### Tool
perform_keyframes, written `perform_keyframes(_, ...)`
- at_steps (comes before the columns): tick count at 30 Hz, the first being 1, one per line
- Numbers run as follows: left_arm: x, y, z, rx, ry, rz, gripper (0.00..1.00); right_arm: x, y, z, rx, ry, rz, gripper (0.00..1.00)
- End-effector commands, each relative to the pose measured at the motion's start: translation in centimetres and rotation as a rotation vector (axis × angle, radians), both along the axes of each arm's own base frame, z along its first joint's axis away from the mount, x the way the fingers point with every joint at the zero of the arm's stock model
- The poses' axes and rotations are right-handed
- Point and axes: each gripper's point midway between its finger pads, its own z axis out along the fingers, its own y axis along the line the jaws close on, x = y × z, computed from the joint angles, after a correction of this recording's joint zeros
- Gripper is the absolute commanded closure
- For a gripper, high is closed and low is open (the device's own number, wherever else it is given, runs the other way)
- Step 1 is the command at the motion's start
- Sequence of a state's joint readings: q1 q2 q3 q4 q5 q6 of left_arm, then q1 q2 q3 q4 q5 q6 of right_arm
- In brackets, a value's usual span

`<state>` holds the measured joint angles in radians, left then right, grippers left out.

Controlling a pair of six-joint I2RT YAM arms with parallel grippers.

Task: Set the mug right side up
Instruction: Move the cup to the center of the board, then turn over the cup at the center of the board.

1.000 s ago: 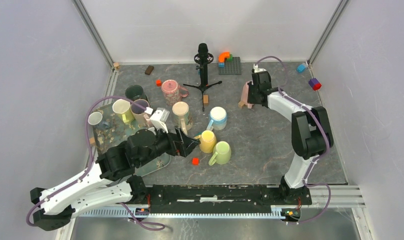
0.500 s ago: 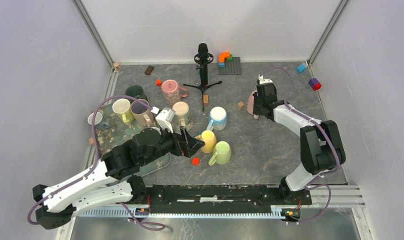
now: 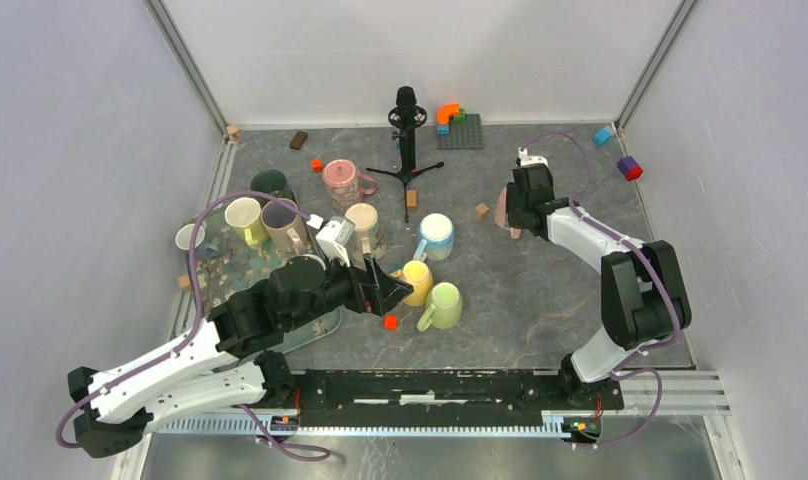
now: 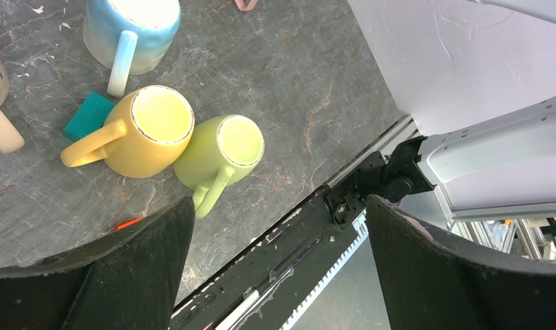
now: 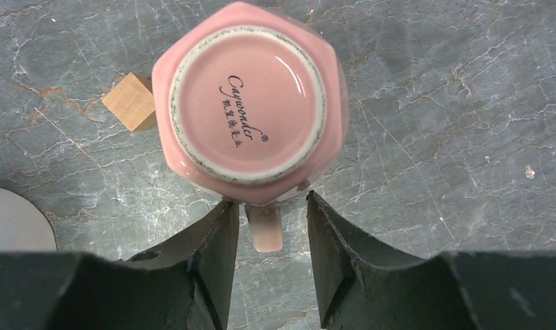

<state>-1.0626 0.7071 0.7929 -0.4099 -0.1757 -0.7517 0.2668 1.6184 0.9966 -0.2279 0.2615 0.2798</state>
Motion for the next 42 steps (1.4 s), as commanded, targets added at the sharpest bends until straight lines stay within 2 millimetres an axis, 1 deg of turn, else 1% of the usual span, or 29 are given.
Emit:
perform_keyframes(1, -0.1, -0.8, 0.6, -0.059, 0.020, -0.003, 0.00, 1.6, 0.0, 2.5, -0.020, -0.066, -0.004, 0.54)
perform_keyframes(7, -0.1, -0.9, 0.4, -0.055, 0.023, -0.007, 0.00, 1.4, -0.2, 1.8, -0.032, -0.041, -0.002, 0.56)
perform_keyframes(14, -0.1, -1.1, 0.3, -0.053, 0.026, -0.008, 0.00, 1.6, 0.1, 0.9, -0.026, -0.025, 0.005, 0.60)
perform_keyframes(20, 0.0, -1.2, 0.3, -0.051, 0.026, -0.010, 0.00, 1.7, 0.3, 0.6, -0.023, -0.021, 0.007, 0.68)
perform_keyframes(23, 0.0, -1.3, 0.1, -0.046, 0.030, -0.011, 0.00, 1.9, 0.2, 0.8, -0.028, -0.027, 0.002, 0.73)
perform_keyframes(26, 0.1, -1.5, 0.0, -0.045, 0.033, -0.014, 0.00, 2.1, 0.2, 1.5, -0.030, -0.040, 0.008, 0.84)
perform_keyframes(28, 0.1, -1.7, 0.0, -0.046, 0.033, -0.016, 0.00, 2.3, 0.1, 2.1, -0.037, -0.050, 0.009, 0.94)
perform_keyframes(30, 0.1, -1.9, -0.1, -0.045, 0.036, -0.019, 0.00, 2.4, 0.2, 2.9, -0.037, -0.065, 0.013, 1.00)
perform_keyframes(33, 0.2, -2.3, -0.2, -0.046, 0.040, -0.024, 0.00, 2.4, 0.1, 4.3, -0.032, -0.097, 0.015, 1.00)
perform_keyframes(36, 0.3, -2.6, -0.4, -0.043, 0.047, -0.027, 0.00, 2.1, 0.1, 6.2, -0.016, -0.140, 0.016, 1.00)
perform_keyframes(42, 0.4, -3.3, -0.7, -0.048, 0.056, -0.038, 0.00, 1.3, 1.0, 9.8, 0.062, -0.224, 0.046, 1.00)
